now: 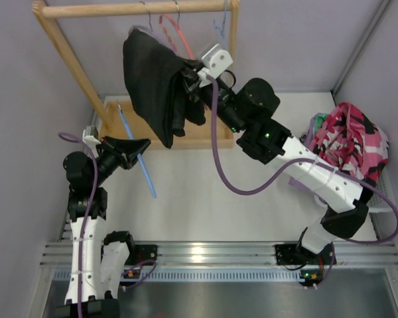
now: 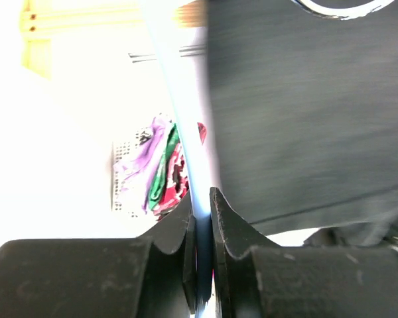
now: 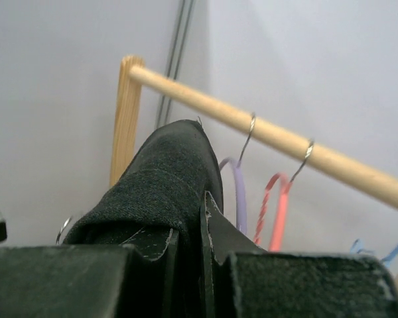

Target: Remove the trousers from the hanger

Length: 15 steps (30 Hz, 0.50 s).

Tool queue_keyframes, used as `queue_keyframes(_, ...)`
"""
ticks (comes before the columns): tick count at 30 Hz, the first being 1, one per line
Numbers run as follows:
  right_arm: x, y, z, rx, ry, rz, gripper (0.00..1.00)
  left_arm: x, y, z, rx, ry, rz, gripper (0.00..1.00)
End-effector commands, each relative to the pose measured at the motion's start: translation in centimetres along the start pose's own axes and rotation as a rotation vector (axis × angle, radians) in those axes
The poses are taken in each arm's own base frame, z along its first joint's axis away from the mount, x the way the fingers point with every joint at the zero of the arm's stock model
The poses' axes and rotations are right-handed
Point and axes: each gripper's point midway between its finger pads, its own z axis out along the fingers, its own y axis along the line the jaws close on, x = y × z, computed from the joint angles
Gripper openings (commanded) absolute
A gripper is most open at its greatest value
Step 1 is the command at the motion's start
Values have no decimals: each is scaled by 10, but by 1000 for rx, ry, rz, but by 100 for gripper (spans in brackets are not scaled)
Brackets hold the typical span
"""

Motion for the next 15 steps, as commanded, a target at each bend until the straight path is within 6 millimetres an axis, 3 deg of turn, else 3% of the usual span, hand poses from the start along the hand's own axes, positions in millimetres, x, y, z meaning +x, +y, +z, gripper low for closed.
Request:
queue_keyframes(1, -174, -83, -52, 206, -446, 57, 0, 3, 0, -4, 10, 0, 74, 0)
queue_keyframes(7, -211, -109, -82, 272, -508, 48, 0, 11, 3, -9, 15, 24, 140, 0)
queue_keyframes(15, -217, -139, -131, 383, -463, -41, 0, 28, -9, -21, 69, 72, 246, 0)
